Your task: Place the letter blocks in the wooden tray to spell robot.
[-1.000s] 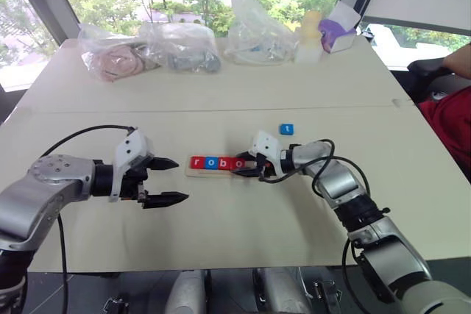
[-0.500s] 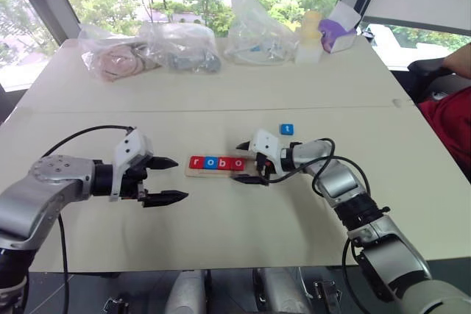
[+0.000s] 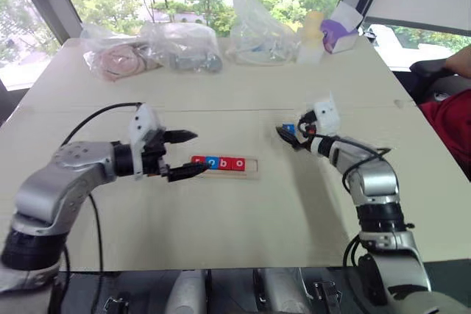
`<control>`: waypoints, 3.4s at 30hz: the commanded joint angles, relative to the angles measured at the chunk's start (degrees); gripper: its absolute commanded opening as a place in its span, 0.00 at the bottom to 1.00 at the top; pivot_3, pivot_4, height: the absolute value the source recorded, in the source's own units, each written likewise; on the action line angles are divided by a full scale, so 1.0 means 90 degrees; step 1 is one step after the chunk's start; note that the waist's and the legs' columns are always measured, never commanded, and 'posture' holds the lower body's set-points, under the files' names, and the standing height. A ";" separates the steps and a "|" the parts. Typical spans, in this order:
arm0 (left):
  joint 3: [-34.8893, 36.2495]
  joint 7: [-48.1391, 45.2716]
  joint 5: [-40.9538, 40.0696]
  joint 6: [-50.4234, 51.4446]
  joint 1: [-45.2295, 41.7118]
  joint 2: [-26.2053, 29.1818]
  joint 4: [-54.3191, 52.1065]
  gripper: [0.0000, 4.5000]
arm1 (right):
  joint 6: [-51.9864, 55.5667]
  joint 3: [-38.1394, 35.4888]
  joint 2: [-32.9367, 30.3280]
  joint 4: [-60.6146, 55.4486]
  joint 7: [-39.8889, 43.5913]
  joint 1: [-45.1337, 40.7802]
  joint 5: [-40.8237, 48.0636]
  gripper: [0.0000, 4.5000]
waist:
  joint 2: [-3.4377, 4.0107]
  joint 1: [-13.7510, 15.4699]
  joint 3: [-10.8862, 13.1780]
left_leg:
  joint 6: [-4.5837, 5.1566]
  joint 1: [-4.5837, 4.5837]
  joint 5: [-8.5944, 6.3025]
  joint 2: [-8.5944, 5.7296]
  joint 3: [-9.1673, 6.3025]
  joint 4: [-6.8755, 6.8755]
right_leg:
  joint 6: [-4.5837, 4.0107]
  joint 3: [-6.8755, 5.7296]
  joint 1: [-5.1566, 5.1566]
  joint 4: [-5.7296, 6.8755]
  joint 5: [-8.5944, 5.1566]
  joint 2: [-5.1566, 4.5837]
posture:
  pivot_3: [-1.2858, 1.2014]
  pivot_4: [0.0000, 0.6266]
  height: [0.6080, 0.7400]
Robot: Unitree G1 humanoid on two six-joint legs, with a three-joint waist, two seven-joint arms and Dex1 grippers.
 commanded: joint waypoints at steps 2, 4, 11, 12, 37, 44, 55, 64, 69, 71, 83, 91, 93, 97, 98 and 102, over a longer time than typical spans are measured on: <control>-0.0596 -0.0102 0.0782 -0.0667 -0.0694 -0.0230 0.0775 1.00 | 0.0166 -0.0111 0.0400 -0.0015 -0.0868 -0.0223 -0.0085 0.99 | 0.0001 -0.0018 0.0000 | -0.0003 0.0005 0.0002 -0.0004 0.0004 0.0000 | -0.0001 0.0003 0.0000 0.0004 0.0001 0.0006 | 0.52 0.24 0.96; -0.0871 -0.0163 0.1111 -0.0891 -0.0955 -0.0311 0.1069 1.00 | 0.0087 -0.0100 0.0513 0.0301 -0.1060 -0.0373 -0.0113 0.99 | 0.0001 -0.0006 0.0000 | -0.0004 0.0005 0.0002 -0.0003 0.0005 -0.0001 | -0.0001 0.0003 -0.0002 0.0005 0.0001 0.0008 | 0.52 0.24 0.96; -0.1049 -0.0050 0.1571 -0.1129 -0.1314 -0.0679 0.1567 1.00 | -0.0193 -0.0054 0.0669 0.1480 -0.1440 -0.0773 -0.0170 0.88 | 0.0001 -0.0003 0.0000 | -0.0003 -0.0004 0.0002 -0.0001 0.0003 -0.0003 | 0.0003 0.0003 -0.0005 0.0000 0.0003 0.0001 | 0.52 0.24 0.96; -0.1044 -0.0062 0.1605 -0.1145 -0.1287 -0.0680 0.1564 1.00 | -0.0215 -0.0001 0.0642 0.1523 -0.1399 -0.0782 -0.0186 0.81 | 0.0001 -0.0003 0.0000 | -0.0003 -0.0003 0.0002 -0.0001 0.0004 -0.0003 | 0.0005 0.0003 -0.0005 0.0000 0.0004 0.0001 | 0.52 0.24 0.96; -0.1087 -0.0523 0.0933 -0.0288 -0.0182 -0.0307 -0.0233 1.00 | 0.5113 -0.0580 0.2552 -0.5271 -0.2700 0.1750 0.0365 0.27 | 0.0002 0.0005 -0.0001 | -0.0006 0.0001 0.0004 0.0008 -0.0006 -0.0002 | 0.0001 0.0004 -0.0004 -0.0001 0.0001 0.0006 | 0.52 0.24 0.96; -0.1148 -0.0640 0.1139 -0.0472 -0.0237 -0.0202 -0.0050 1.00 | 0.5039 -0.0503 0.2404 -0.5019 -0.2706 0.1643 0.0340 0.96 | 0.0002 0.0001 -0.0001 | -0.0006 -0.0005 0.0004 0.0004 -0.0004 -0.0008 | 0.0003 0.0004 -0.0008 -0.0006 0.0001 0.0002 | 0.52 0.24 0.96; -0.0042 -0.1388 -0.0123 0.0337 0.0138 0.0741 -0.0474 1.00 | 0.0668 -0.0345 -0.1477 -0.3766 0.2263 0.1436 0.1788 0.98 | -0.0003 -0.0008 0.0003 | 0.0007 -0.0004 -0.0003 0.0006 0.0000 -0.0016 | 0.0009 0.0003 -0.0002 -0.0027 -0.0002 0.0015 | 0.52 0.24 0.96; 0.0226 -0.1931 -0.0589 0.0487 0.0537 0.1551 -0.0857 1.00 | -0.2286 0.0561 -0.3261 -0.0718 0.5385 0.1186 0.1202 0.98 | -0.0022 -0.0005 0.0019 | 0.0010 0.0000 -0.0005 0.0006 0.0009 0.0001 | 0.0009 -0.0001 0.0022 -0.0053 -0.0004 -0.0003 | 0.52 0.24 0.96; 0.0321 -0.1582 -0.0708 0.0611 0.0723 0.1509 -0.1122 1.00 | -0.3481 0.1174 -0.3225 0.0545 0.6109 0.0679 0.0667 0.98 | -0.0020 0.0010 0.0021 | 0.0010 0.0005 -0.0005 0.0011 0.0008 0.0000 | 0.0010 0.0001 0.0021 -0.0045 -0.0002 0.0004 | 0.52 0.24 0.96; 0.0328 -0.1472 -0.0714 0.0647 0.0801 0.1521 -0.1223 1.00 | -0.3918 0.1330 -0.3108 0.1068 0.6208 0.0377 0.0467 0.98 | -0.0021 0.0015 0.0021 | 0.0010 0.0005 -0.0005 0.0010 0.0008 0.0000 | 0.0010 0.0001 0.0021 -0.0045 -0.0001 0.0001 | 0.52 0.24 0.96; 0.0401 -0.1177 -0.0753 0.0742 0.0937 0.1669 -0.1366 1.00 | -0.6088 0.2091 -0.2362 0.4256 0.6879 -0.1388 -0.0554 0.86 | -0.0019 -0.0003 0.0024 | 0.0008 0.0008 -0.0004 0.0008 0.0007 0.0001 | 0.0009 0.0001 0.0021 -0.0032 0.0000 -0.0003 | 0.52 0.24 0.96; 0.0516 -0.1137 -0.0661 0.0690 0.1071 0.1777 -0.1244 1.00 | -0.5995 0.1950 -0.2192 0.4479 0.6905 -0.1541 -0.0532 0.25 | -0.0019 -0.0008 0.0024 | 0.0007 0.0046 -0.0003 0.0008 0.0010 0.0002 | 0.0007 0.0004 0.0050 -0.0018 -0.0001 -0.0003 | 0.52 0.24 0.96; 0.0520 -0.1147 -0.0622 0.0630 0.1090 0.1799 -0.1173 1.00 | -0.5235 0.1753 -0.2117 0.3908 0.6717 -0.1599 -0.0242 0.25 | -0.0019 -0.0007 0.0024 | 0.0006 0.0053 -0.0003 0.0008 0.0012 0.0001 | 0.0006 0.0007 0.0051 -0.0012 -0.0002 -0.0003 | 0.52 0.24 0.96; 0.0434 -0.1155 -0.0518 0.0506 0.1028 0.1788 -0.1022 1.00 | -0.3715 0.1552 -0.1888 0.2414 0.6193 -0.1483 0.0130 0.25 | -0.0009 -0.0006 0.0030 | 0.0002 0.0054 0.0000 0.0010 0.0013 0.0000 | 0.0004 0.0011 0.0046 -0.0002 0.0000 -0.0004 | 0.52 0.24 0.96; 0.0400 -0.1163 -0.0495 0.0473 0.1002 0.1779 -0.0985 1.00 | -0.3377 0.1585 -0.1815 0.2132 0.5990 -0.1480 0.0081 0.25 | -0.0009 0.0005 0.0030 | 0.0002 0.0054 0.0000 0.0010 0.0010 -0.0001 | 0.0004 0.0010 0.0045 -0.0002 -0.0001 -0.0003 | 0.52 0.24 0.96; 0.0288 -0.1200 -0.0420 0.0385 0.0946 0.1734 -0.0916 1.00 | -0.2673 0.1895 -0.1692 0.1693 0.5520 -0.1581 -0.0299 0.25 | -0.0009 0.0040 0.0030 | 0.0001 0.0044 -0.0001 0.0005 0.0004 -0.0005 | 0.0004 0.0006 0.0042 -0.0005 -0.0001 -0.0008 | 0.52 0.24 0.96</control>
